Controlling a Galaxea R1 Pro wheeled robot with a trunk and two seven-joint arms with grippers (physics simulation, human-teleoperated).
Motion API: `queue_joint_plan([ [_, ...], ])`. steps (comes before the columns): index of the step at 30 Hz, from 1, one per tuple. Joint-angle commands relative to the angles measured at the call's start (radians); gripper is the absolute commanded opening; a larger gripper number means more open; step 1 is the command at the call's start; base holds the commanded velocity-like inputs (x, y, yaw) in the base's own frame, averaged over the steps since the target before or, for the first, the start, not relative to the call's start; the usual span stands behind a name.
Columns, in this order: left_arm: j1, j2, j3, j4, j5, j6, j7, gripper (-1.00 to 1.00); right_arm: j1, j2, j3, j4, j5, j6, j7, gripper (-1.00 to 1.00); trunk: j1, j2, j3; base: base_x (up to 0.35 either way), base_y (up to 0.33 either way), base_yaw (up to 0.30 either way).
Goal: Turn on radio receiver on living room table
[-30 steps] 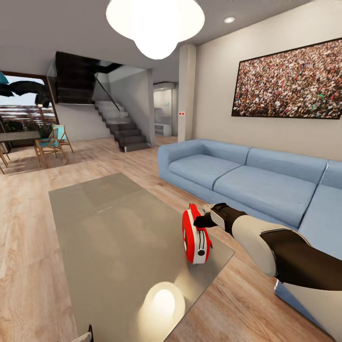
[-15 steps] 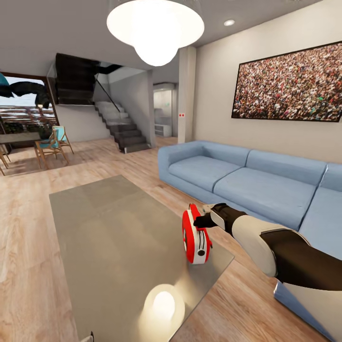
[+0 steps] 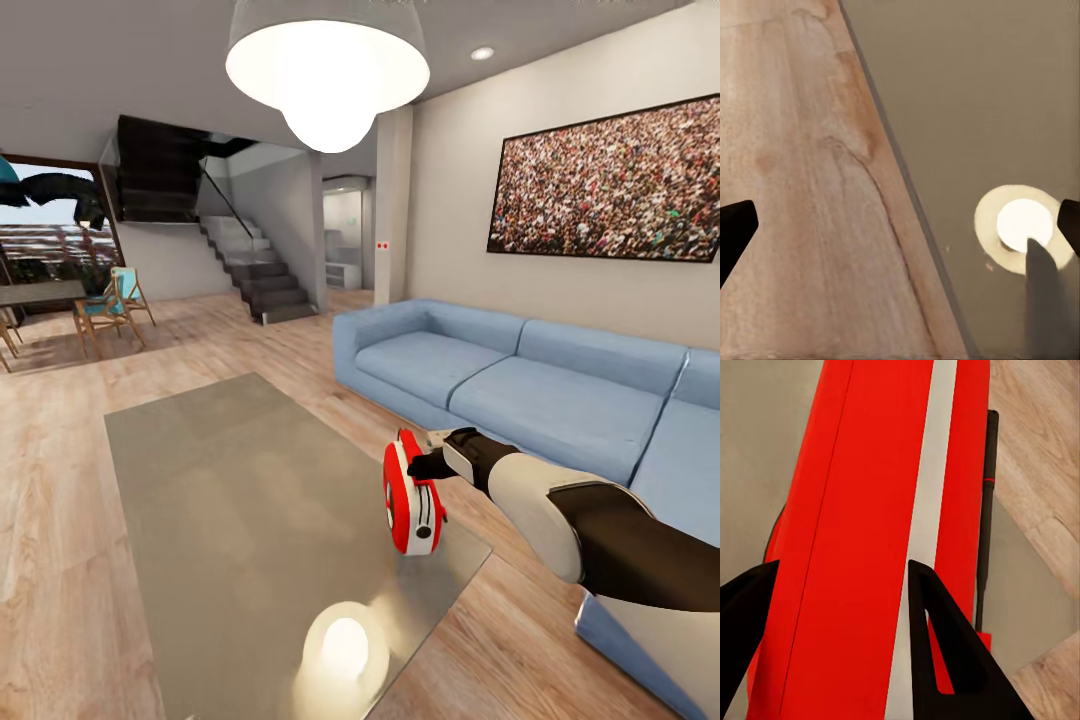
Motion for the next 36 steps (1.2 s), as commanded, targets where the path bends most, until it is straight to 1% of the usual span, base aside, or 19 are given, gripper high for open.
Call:
queue_joint_plan([
  [1,0.000,0.000,-0.002,0.011,0.005,0.115,-0.001,1.00,0.000,0.000,-0.003,-0.001,-0.001,0.000,0.000,-1.00,-0.004,0.007,0.003,0.000,0.000,0.000],
  [6,0.000,0.001,-0.002,0.011,0.006,0.116,-0.001,1.00,0.000,0.000,-0.003,-0.001,-0.002,0.000,0.001,-1.00,-0.023,0.042,0.019,-0.068,0.000,0.000],
  [22,0.000,0.001,-0.001,0.011,0.007,0.115,-0.001,1.00,0.000,0.001,-0.003,-0.001,-0.002,0.000,0.002,-1.00,-0.084,0.154,0.069,-0.308,0.000,0.000],
  [25,0.000,-0.001,-0.001,0.011,0.007,0.113,-0.001,1.00,0.000,0.001,-0.003,-0.001,-0.002,-0.001,0.006,-1.00,-0.084,0.154,0.069,-0.071,0.000,0.000],
  [36,0.000,0.002,0.000,0.011,0.007,0.112,-0.001,1.00,0.000,0.001,-0.002,-0.001,-0.003,-0.002,0.007,-1.00,-0.127,0.231,0.103,-0.004,0.000,0.000],
])
